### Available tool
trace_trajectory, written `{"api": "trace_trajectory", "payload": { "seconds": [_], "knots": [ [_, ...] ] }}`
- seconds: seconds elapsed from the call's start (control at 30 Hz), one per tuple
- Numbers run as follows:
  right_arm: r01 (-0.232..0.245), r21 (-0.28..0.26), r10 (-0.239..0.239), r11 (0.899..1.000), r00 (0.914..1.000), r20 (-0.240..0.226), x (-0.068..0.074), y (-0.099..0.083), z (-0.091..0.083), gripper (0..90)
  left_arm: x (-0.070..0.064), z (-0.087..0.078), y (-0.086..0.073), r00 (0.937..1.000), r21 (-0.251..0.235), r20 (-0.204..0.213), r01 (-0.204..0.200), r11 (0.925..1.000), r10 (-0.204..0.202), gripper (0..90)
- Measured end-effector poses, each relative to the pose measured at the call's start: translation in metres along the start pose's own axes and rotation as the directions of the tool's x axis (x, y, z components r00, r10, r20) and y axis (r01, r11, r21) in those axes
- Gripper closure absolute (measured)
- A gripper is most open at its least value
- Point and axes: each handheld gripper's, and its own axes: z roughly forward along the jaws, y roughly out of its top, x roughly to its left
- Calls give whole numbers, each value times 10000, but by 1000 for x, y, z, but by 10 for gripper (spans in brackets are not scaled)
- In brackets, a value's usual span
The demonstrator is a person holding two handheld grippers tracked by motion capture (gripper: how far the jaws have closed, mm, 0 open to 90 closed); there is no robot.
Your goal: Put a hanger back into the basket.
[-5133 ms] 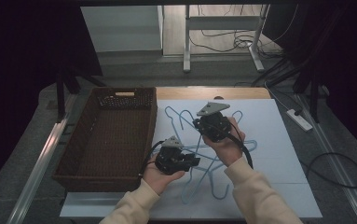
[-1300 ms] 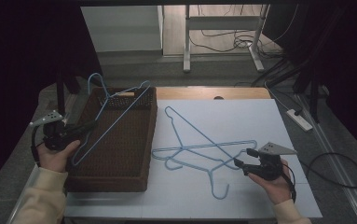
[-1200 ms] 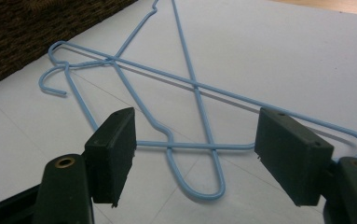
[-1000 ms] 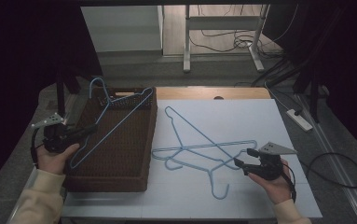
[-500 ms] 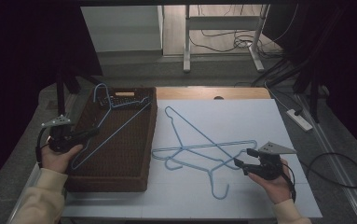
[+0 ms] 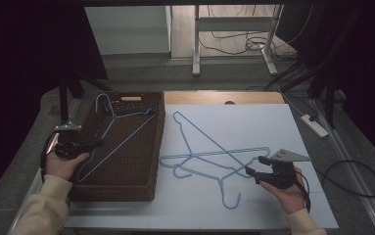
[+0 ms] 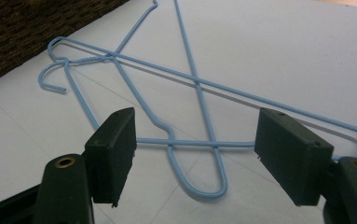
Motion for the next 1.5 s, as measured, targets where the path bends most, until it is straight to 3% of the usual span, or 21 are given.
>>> {"api": "trace_trajectory", "payload": {
  "seconds": [0.13,0.33,0.47,0.63,0.73,0.77,0.8,0.87,0.97,1.13,1.23,1.5],
  "knots": [
    [-7,0,7,10000,10000,-4,0,0,0,299,3,4,-1,9995,467,-288,143,9988,-130,865],
    [-36,-40,37,10000,10000,44,0,0,-1,301,-1,13,0,9949,1488,-983,-55,9889,203,858],
    [-42,-37,42,10000,10000,33,-1,0,-1,301,-3,17,1,9908,1818,-1300,-146,9832,387,843],
    [-13,-47,13,10000,10000,30,0,0,-1,301,-1,18,1,9905,1853,-1353,8,9827,247,831],
    [-28,-46,28,10000,10000,24,0,0,-2,301,-2,14,1,9888,1438,-1490,84,9896,132,732],
    [-20,-50,20,10000,10000,20,0,0,-2,301,-2,13,1,9882,1345,-1531,102,9909,106,621],
    [-17,-49,17,10000,10000,17,0,0,-1,301,-3,11,1,9878,1202,-1558,113,9927,76,576],
    [-13,-45,13,10000,10000,20,0,0,-1,301,-5,4,1,9908,615,-1351,214,9979,-129,479],
    [-17,-26,17,10000,10000,20,0,0,-1,301,-9,-5,3,9932,160,-1141,248,9996,-228,390],
    [-15,-42,15,10000,10000,8,1,0,-1,301,-16,-18,3,9977,-455,-648,146,9989,-175,340],
    [-28,-45,28,10000,10000,23,0,0,-1,300,-25,-27,2,9998,-1061,124,-115,9943,129,311],
    [-87,-45,87,10000,10000,31,-3,1,0,300,-48,-34,-2,9923,-1750,918,-665,9823,835,306]
  ]
}}
